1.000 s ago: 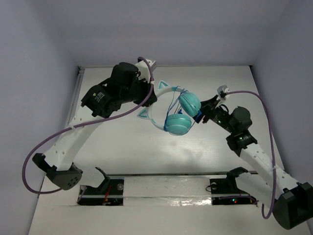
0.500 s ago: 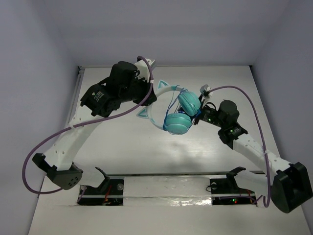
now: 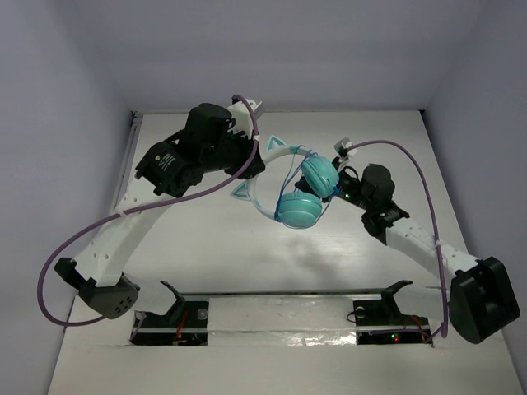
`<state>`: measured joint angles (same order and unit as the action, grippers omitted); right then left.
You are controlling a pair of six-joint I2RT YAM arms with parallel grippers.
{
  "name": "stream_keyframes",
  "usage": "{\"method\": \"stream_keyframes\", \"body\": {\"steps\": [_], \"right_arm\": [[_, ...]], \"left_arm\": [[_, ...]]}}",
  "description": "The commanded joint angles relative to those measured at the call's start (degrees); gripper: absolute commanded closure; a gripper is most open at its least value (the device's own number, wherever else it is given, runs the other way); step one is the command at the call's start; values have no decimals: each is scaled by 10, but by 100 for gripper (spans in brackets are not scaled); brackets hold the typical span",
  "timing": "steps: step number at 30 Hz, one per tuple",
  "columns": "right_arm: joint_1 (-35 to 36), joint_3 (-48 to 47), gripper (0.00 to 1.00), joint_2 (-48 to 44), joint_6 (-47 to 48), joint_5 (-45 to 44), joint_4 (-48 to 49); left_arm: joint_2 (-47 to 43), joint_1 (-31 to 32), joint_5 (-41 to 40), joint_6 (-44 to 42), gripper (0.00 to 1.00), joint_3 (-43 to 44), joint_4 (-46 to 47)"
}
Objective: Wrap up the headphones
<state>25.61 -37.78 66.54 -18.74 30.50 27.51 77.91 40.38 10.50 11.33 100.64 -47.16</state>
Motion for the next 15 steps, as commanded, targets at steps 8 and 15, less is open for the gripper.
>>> {"method": "stream_keyframes", "body": {"steps": [8,15], "right_arm": [[4,-5,100,-15,-40,-81,70],[-26,-21,100,-19,-64,-226,38]], "left_arm": [[-28,-2,18,8,100,-6,46],[-58,-8,11,11,100,-10,37]]}}
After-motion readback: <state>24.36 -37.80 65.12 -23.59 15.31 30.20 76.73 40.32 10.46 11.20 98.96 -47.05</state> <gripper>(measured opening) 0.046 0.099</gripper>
